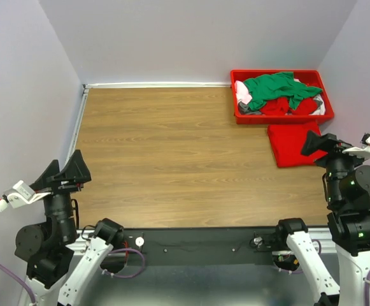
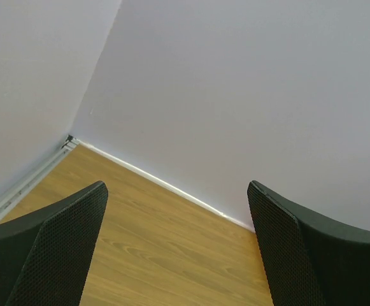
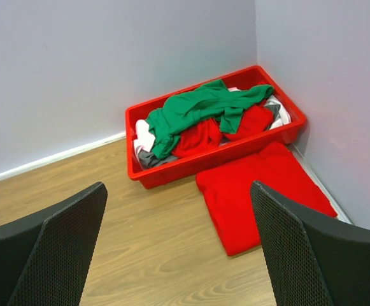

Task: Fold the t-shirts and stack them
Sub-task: Grab the tshirt from the pile

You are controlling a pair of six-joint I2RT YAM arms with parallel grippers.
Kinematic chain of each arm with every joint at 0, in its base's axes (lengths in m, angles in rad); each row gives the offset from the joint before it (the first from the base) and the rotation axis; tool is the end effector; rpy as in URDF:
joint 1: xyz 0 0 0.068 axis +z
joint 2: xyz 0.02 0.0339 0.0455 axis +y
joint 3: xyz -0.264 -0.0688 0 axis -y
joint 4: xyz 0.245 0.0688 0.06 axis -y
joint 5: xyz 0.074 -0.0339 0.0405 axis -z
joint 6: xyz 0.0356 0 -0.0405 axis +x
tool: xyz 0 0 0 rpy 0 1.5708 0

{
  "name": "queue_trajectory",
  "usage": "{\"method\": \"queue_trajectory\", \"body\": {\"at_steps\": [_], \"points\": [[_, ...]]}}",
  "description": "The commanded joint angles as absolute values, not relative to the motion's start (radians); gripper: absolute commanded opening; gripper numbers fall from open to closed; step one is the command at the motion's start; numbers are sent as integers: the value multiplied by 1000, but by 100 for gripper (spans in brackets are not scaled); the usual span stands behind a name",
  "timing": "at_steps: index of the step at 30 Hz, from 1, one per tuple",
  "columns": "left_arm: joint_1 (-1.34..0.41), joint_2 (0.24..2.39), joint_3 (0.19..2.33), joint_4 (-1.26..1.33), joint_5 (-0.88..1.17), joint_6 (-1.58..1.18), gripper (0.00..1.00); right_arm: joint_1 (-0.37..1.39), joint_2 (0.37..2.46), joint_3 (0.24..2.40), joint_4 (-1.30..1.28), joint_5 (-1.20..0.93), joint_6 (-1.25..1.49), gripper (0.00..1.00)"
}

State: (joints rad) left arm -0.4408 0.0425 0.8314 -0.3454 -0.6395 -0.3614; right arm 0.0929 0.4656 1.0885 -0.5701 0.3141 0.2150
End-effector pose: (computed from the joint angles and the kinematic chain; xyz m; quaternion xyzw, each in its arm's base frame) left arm -0.0100 0.0282 0.3849 -0.2454 0.5173 -0.1587 0.8043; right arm 0.0566 -0.0058 0.4294 0.1547 0.6715 0.0035 0.7246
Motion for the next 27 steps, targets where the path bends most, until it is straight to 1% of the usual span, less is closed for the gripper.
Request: {"method": "queue_trajectory", "body": {"at_steps": [1,7,12,17,19,24,25,26,27], "points": [[-442,70,813,-319,-655,-367,99,101,452,1068,-543,336,195,100],[-440,98,733,-233,-629,-359,99,101,524,1049,-523,310,218,100],[-440,136,637,-169,-588,-359,98,101,678,1051,-474,292,288,100],[-440,181,572,-127,-571,-337,99,101,931,1089,-393,198,357,100],[-442,193,566,-123,-565,-330,99,101,1010,1106,-342,221,388,100],[-442,209,558,-109,-545,-321,98,91,1372,1267,-325,261,407,100],[-442,212,557,-106,-538,-319,99,72,1422,1328,-319,238,419,100],[-440,209,558,-106,-540,-315,98,61,1525,1354,-301,220,425,99],[-442,209,557,-103,-537,-314,98,51,1570,1386,-295,206,431,97]]}}
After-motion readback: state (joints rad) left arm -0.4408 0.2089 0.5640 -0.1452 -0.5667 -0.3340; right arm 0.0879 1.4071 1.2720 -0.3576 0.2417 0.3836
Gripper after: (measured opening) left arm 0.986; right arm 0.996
